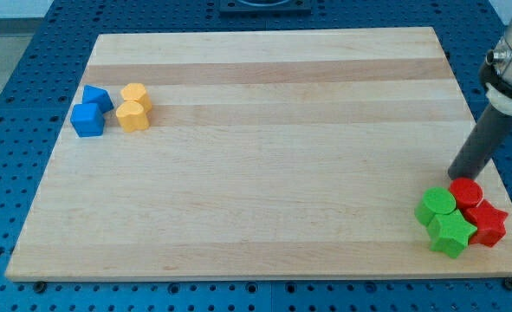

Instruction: Move the blue cube and yellow hexagon towards the top center of the board

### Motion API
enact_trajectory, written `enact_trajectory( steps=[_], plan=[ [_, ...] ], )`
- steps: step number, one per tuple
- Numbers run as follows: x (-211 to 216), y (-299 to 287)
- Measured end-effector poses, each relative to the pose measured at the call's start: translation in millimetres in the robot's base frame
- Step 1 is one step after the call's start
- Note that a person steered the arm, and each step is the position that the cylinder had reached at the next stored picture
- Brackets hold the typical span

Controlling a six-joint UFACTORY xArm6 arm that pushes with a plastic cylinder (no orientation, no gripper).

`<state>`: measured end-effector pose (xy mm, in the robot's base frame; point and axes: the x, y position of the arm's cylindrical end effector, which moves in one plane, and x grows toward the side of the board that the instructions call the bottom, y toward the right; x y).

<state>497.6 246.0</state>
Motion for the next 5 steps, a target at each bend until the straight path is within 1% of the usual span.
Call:
enact_trajectory(
  steps=[1,2,5],
  plan=[
    [-26.6,0.0],
    [-31.5,-25.2],
    [-31.6,-176.5]
  ],
)
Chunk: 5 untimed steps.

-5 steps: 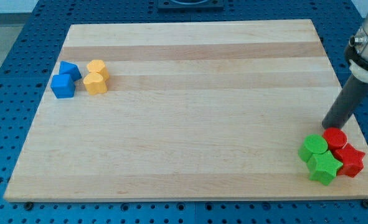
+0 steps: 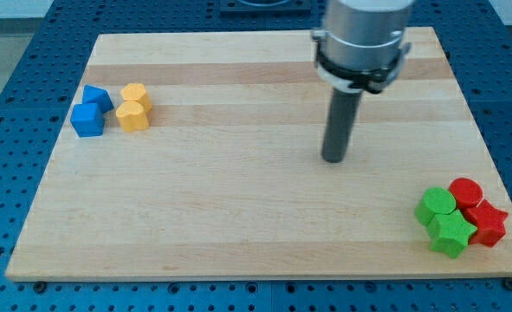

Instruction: Move the blue cube and yellow hexagon towards the top center of the board

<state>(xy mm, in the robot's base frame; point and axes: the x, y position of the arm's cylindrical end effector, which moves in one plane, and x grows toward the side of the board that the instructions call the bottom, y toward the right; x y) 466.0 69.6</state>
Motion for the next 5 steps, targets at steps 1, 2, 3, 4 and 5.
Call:
enact_trajectory(
  steps=[1,2,3,4,5],
  plan=[
    [0.0,-49.9],
    [0.0,-100.5],
    [0.0,-151.5],
    [0.0,-199.6],
    [0.0,-249.5]
  ],
)
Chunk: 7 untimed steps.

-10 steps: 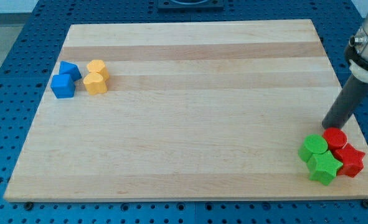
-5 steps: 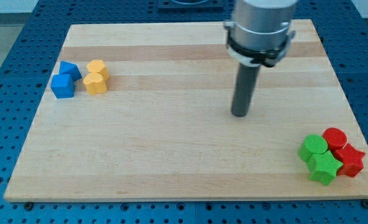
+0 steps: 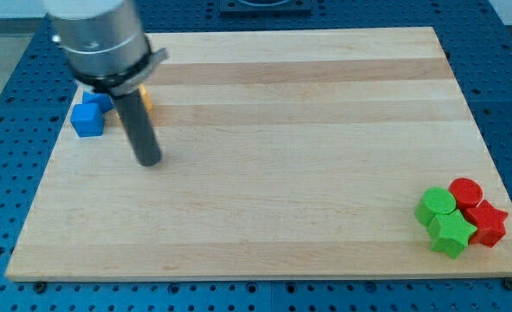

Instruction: Move the blue cube and yellow hexagon towards the top center of the board

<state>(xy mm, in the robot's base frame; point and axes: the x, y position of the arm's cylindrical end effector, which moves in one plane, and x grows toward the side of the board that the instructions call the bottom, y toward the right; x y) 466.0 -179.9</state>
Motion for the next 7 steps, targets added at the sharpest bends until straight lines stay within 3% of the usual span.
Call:
enact_trajectory(
  steps=[2,3,4,7],
  plan=[
    [-3.3,-91.5],
    [-25.8,-111.3],
    [-45.3,-112.9],
    [-47.4,-99.9]
  ],
)
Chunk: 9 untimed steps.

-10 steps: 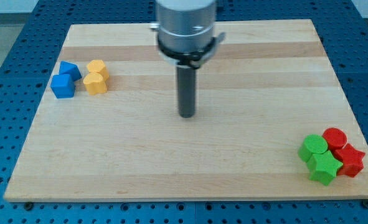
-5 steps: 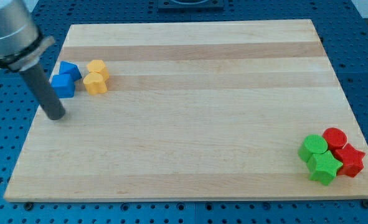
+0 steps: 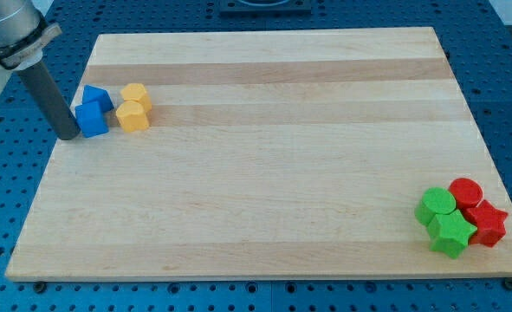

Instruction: Move the blue cube and yellow hexagon towards the top center of the board

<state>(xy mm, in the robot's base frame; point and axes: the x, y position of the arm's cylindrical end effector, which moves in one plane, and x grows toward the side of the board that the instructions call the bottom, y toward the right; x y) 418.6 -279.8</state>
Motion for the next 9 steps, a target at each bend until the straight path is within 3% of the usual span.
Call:
enact_trajectory(
  steps=[4,9],
  plan=[
    [-62.8,68.6],
    [-151.7,221.3]
  ],
)
